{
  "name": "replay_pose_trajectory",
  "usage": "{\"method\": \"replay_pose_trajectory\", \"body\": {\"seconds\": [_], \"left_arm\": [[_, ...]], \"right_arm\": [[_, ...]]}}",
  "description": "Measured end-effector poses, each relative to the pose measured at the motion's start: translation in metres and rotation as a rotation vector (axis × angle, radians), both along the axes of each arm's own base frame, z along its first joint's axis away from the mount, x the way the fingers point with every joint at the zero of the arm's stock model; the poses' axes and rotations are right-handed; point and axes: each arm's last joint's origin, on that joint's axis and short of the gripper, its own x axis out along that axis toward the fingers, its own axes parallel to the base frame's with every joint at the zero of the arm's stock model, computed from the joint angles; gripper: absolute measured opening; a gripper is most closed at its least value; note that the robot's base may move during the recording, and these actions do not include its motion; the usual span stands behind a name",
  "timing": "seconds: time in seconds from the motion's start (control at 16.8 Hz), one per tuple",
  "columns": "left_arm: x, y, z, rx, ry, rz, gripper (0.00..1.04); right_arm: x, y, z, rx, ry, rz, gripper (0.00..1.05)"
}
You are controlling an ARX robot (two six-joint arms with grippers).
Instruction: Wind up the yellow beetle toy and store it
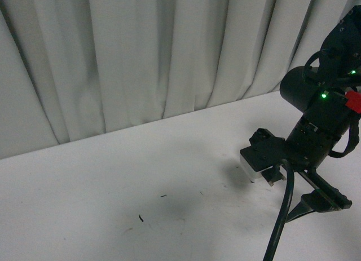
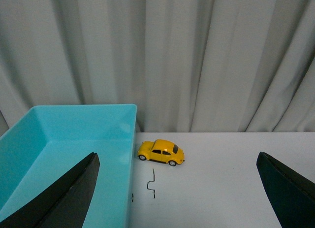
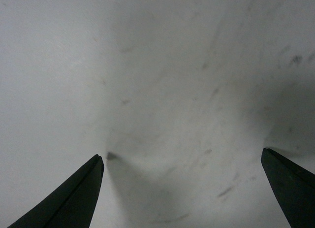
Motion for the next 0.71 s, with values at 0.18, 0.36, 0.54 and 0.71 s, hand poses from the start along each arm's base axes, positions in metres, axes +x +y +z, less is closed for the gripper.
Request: {"method": "replay_pose_trajectory", "body": {"seconds": [0.18,0.36,0.54,0.71], "left_arm": [[0.0,0.0,0.0,0.0,0.0,0.0,0.98],[0.0,0.0,0.0,0.0,0.0,0.0,0.98],[0.0,0.0,0.0,0.0,0.0,0.0,0.98],[0.0,0.0,0.0,0.0,0.0,0.0,0.98]], "right_arm": [[0.005,0.02,0.016,0.074,-0.072,0.052,0.98],[0.022,0.033,0.065,0.116,-0.275,0.106,0.98],[0.022,0.043,0.115,0.121,-0.45,0.152,0.98],[0.005,0.06,0.169,0.132,-0.62,0.219,0.98]]}}
